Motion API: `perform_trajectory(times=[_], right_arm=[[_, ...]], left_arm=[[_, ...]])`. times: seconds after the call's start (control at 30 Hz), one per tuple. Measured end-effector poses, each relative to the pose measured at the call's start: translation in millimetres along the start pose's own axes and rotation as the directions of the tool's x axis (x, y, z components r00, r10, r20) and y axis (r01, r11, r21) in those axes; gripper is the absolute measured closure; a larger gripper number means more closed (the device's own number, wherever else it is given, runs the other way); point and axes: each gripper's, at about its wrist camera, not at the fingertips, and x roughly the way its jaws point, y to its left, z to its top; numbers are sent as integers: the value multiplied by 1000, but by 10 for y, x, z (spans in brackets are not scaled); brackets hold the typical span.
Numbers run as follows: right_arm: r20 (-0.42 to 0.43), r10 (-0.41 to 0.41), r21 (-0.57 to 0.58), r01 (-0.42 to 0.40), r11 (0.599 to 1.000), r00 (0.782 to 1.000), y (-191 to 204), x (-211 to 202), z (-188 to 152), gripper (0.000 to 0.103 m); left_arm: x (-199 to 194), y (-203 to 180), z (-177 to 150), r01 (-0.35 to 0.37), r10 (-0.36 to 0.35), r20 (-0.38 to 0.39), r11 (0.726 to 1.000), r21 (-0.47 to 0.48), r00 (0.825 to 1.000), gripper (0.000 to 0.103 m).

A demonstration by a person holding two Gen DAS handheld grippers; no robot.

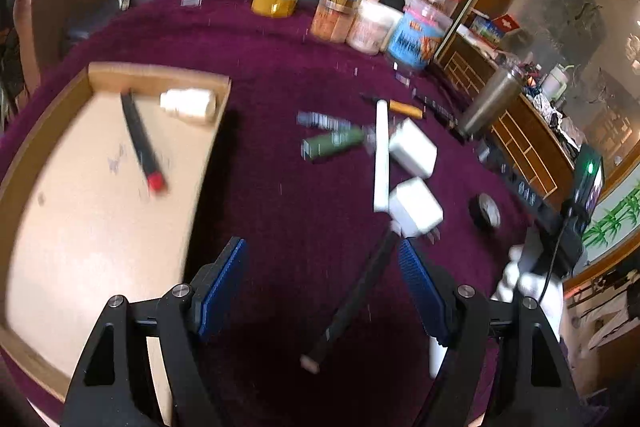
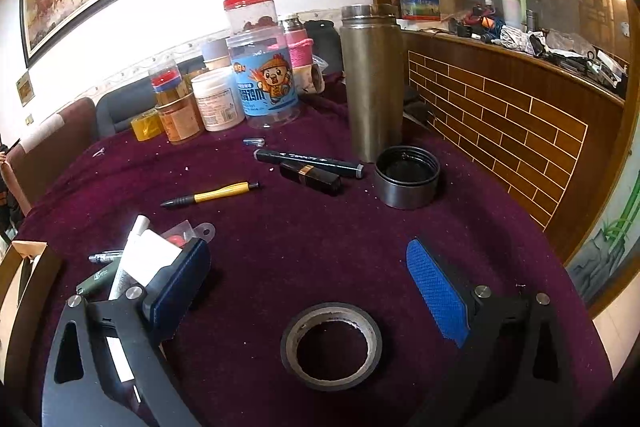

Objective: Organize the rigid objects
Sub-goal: 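Grasp the green marker with the left gripper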

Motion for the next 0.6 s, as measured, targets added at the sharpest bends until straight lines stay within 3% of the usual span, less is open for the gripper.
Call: perform_trajectory(times=[0.13, 0.37, 0.6], right_arm=[[0, 0, 0, 0, 1000, 1000, -7, 0, 1, 4], [-23, 11, 3, -11, 1000, 1000, -17, 43, -1, 4], [-40, 16, -6, -16, 1000, 999, 4, 81, -5, 4]], left_arm=[[136, -30, 319, -42, 41, 37, 998, 52, 999, 31], [784, -138, 621, -77, 82, -26, 986, 148, 996, 31], [1418, -381, 749, -125, 154, -50, 921, 369, 987, 31]])
